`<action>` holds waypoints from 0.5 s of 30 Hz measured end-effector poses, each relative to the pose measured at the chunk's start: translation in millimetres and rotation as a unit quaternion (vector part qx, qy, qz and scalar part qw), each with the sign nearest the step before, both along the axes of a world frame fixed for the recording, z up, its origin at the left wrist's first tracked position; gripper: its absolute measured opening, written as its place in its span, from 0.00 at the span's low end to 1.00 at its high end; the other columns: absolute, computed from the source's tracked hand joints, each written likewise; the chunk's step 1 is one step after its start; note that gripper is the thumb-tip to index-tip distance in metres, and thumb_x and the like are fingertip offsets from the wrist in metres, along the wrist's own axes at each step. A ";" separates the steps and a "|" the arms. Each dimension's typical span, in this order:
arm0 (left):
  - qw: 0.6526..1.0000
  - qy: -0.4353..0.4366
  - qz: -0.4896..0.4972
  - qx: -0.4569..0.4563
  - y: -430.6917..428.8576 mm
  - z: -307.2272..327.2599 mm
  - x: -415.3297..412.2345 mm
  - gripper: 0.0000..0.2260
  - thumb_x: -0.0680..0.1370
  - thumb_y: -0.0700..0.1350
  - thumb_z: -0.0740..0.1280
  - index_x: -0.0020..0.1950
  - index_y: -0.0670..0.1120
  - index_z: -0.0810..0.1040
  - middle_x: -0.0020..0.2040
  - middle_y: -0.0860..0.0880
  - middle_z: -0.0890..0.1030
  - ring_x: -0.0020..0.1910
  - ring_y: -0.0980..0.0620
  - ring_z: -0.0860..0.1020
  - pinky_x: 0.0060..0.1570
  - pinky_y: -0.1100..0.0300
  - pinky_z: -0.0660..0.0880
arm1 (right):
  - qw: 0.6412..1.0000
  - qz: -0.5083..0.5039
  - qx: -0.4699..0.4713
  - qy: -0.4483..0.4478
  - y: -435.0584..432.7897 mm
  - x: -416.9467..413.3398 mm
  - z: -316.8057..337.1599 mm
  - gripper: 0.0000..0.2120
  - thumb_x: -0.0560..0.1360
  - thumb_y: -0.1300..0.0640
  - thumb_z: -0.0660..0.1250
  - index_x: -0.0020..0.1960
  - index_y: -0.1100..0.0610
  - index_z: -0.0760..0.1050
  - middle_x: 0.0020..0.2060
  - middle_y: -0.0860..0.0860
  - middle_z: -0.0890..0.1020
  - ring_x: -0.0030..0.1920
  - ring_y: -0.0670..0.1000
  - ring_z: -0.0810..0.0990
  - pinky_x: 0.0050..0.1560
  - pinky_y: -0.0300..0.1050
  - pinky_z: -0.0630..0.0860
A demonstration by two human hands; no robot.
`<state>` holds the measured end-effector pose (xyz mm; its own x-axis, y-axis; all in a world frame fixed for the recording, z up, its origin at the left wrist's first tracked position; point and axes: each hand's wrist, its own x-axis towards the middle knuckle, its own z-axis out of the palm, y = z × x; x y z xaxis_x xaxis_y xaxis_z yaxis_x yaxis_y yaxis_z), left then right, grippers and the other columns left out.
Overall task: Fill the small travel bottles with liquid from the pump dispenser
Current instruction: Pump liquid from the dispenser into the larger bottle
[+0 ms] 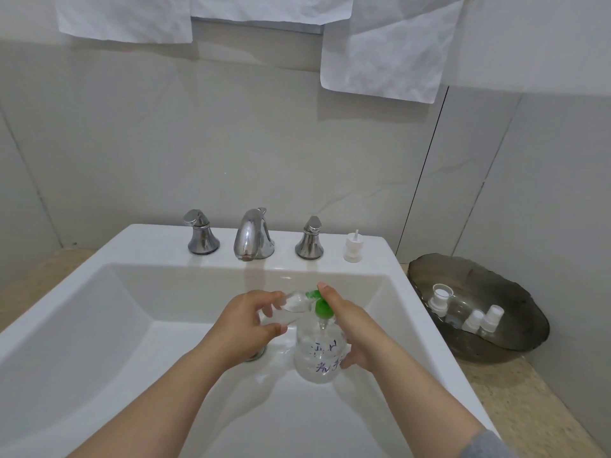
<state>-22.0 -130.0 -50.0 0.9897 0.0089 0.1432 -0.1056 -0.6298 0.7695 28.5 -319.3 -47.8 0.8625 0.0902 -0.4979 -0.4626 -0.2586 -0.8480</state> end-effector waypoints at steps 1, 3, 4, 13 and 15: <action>1.000 -0.003 -0.003 -0.004 0.5 0.6 0.3 0.14 0.70 0.44 0.74 0.53 0.57 0.78 0.47 0.51 0.77 0.43 0.46 0.76 0.48 0.58 0.74 | 1.000 0.007 0.006 0.006 0.8 1.6 -1.1 0.34 0.70 0.28 0.61 0.66 0.51 0.71 0.65 0.52 0.71 0.66 0.64 0.68 0.61 0.71 0.68; 1.000 -0.012 -0.002 -0.015 1.6 2.2 0.6 0.15 0.70 0.44 0.74 0.50 0.61 0.76 0.46 0.51 0.77 0.39 0.50 0.74 0.46 0.60 0.73 | 0.999 0.017 0.016 0.023 3.5 2.5 -0.3 0.43 0.60 0.23 0.64 0.67 0.48 0.71 0.68 0.52 0.71 0.67 0.64 0.69 0.62 0.71 0.67; 1.000 -0.016 0.000 -0.019 2.1 3.0 1.0 0.15 0.70 0.44 0.74 0.49 0.61 0.76 0.46 0.51 0.77 0.37 0.52 0.72 0.44 0.61 0.72 | 0.999 0.018 0.018 0.030 4.7 2.3 1.3 0.46 0.58 0.23 0.64 0.68 0.48 0.70 0.68 0.52 0.71 0.68 0.64 0.68 0.63 0.71 0.66; 1.000 -0.027 -0.001 -0.013 1.5 3.0 1.4 0.14 0.71 0.44 0.74 0.52 0.58 0.77 0.45 0.53 0.76 0.35 0.55 0.70 0.40 0.66 0.69 | 0.999 -0.001 0.019 0.030 5.8 -1.1 3.9 0.41 0.68 0.25 0.57 0.73 0.48 0.64 0.71 0.52 0.68 0.72 0.64 0.63 0.66 0.73 0.60; 1.000 -0.029 -0.002 -0.006 1.4 2.5 1.5 0.14 0.71 0.44 0.74 0.53 0.56 0.79 0.45 0.52 0.76 0.35 0.54 0.70 0.40 0.64 0.70 | 1.000 -0.001 0.013 0.029 6.9 -2.1 5.4 0.41 0.68 0.25 0.58 0.74 0.49 0.64 0.71 0.53 0.67 0.72 0.64 0.63 0.66 0.73 0.60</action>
<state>-20.5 -128.6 -47.4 0.9797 0.0079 0.2005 -0.1526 -0.6195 0.7700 26.3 -312.4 -42.4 0.8329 0.1030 -0.5437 -0.5107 -0.2356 -0.8269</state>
